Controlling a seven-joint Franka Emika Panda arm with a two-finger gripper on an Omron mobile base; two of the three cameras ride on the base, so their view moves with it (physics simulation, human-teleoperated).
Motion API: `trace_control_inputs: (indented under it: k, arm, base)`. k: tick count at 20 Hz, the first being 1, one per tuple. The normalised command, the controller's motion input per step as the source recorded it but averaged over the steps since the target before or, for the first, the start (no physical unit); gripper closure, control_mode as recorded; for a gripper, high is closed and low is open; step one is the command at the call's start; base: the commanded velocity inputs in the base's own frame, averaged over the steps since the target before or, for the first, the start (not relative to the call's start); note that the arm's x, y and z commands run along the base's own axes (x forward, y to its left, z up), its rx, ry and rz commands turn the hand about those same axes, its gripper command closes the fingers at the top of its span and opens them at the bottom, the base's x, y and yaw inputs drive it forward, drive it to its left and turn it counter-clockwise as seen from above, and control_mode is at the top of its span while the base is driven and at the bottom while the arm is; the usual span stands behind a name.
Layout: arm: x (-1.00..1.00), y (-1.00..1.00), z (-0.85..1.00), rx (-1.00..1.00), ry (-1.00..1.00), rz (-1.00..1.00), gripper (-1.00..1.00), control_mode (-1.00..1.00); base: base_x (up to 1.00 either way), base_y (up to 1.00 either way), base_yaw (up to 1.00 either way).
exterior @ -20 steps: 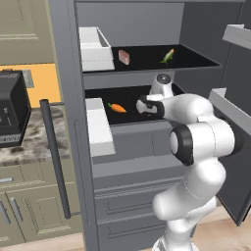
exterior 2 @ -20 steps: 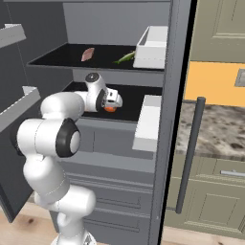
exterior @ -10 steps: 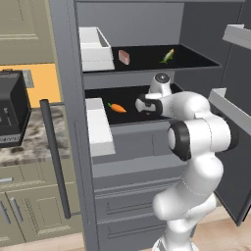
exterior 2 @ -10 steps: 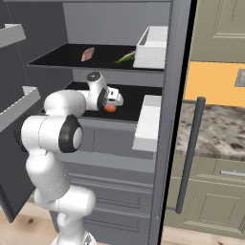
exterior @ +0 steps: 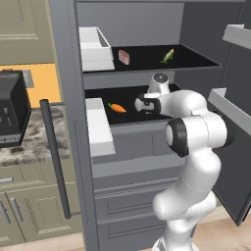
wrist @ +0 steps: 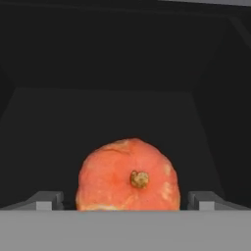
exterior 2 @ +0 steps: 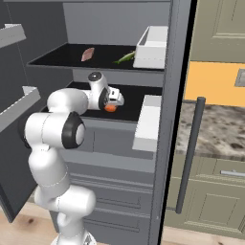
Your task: Gather the carrot and squash from the fridge and place them on a tray on the dining counter. Then gather the steak and fish from the fridge and place them on the other tray.
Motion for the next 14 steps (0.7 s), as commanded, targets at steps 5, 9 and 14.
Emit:
trace_control_inputs:
  k: [5,9,14]
  arm:
    - [0.13,0.0,-0.16,0.0,0.01,0.0,-1.0,-1.0]
    - [0.14,0.0,-0.16,0.0,0.02,0.0,-1.0,-1.0]
    - [0.02,-0.01,-0.15,0.0,0.02,0.0,-1.0,-1.0]
  base:
    - [0.0,0.0,0.0]
    - [0.0,0.0,0.0]
    - [0.0,0.0,0.0]
